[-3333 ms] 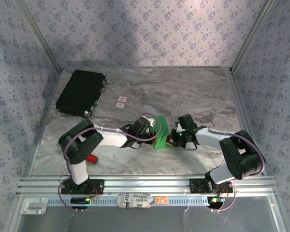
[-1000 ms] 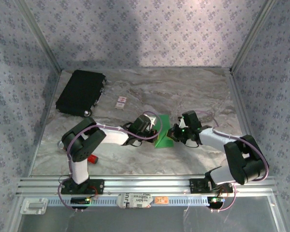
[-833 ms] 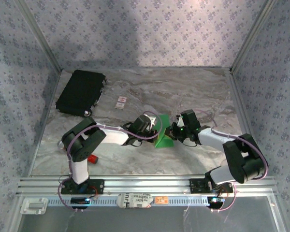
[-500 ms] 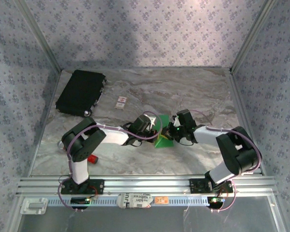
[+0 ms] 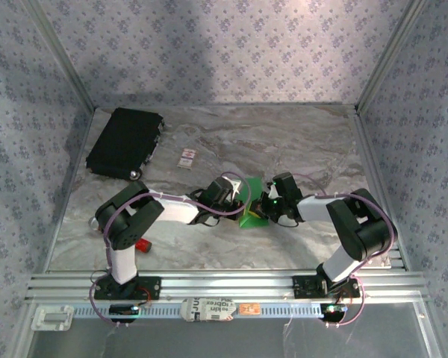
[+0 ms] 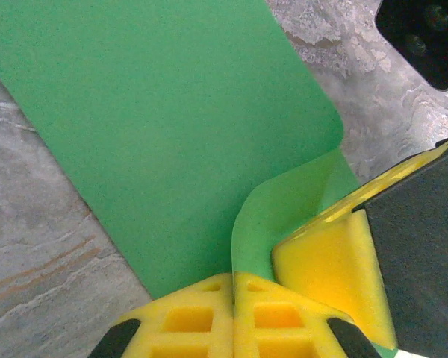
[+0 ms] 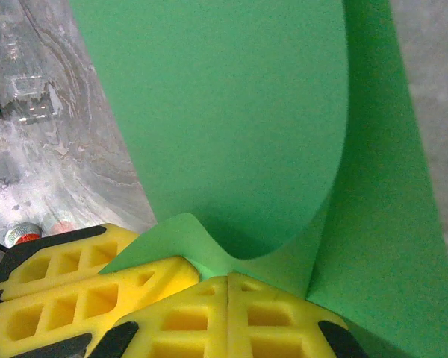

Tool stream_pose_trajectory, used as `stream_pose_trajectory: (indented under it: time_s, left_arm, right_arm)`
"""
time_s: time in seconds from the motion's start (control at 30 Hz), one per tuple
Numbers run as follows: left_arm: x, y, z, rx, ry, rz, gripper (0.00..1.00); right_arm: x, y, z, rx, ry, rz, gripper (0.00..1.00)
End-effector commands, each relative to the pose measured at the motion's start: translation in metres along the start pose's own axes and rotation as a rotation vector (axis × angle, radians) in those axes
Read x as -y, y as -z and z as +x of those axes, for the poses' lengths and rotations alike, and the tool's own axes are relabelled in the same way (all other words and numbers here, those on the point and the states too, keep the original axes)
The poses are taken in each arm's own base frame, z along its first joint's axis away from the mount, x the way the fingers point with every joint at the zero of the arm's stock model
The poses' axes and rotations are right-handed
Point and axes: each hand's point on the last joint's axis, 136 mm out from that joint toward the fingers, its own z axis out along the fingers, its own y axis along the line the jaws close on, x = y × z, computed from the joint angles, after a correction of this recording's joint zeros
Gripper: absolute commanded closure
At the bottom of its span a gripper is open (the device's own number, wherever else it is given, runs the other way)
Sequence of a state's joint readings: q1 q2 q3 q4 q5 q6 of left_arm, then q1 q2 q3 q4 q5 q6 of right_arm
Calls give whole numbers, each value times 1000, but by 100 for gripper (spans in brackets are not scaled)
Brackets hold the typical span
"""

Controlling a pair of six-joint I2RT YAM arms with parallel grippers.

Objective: Fold a paper plane with a square sheet of paper (pick it up from the middle)
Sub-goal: Fold the triangle a second time at the center of the table.

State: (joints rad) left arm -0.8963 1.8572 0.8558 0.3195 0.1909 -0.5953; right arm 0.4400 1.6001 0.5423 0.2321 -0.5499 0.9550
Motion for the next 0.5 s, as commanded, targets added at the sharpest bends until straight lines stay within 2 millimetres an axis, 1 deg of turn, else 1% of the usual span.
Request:
stream_pose_trajectory:
  time_s: [0.0, 0.1, 0.17, 0.27, 0.37, 0.47]
  left_arm:
    - [-23, -8, 29, -98, 30, -63, 94]
    - [-23, -8, 30, -97, 31, -64, 94]
    - [-23, -8, 30, -99, 30, -65, 94]
    - [-23, -8, 29, -100, 30, -65, 94]
    - [-23, -8, 30, -102, 30, -65, 94]
    - [-23, -8, 31, -104, 31, -66, 94]
  right_arm:
    - [18, 1, 5, -5, -48, 47, 100]
    - [7, 6, 0, 6, -33, 18, 100]
    - [-5, 11, -6, 20, -16, -2, 100]
    - [-16, 16, -16, 37, 6, -21, 100]
    - [-14, 17, -24, 51, 6, -7, 100]
    - [0, 14, -27, 54, -15, 23, 100]
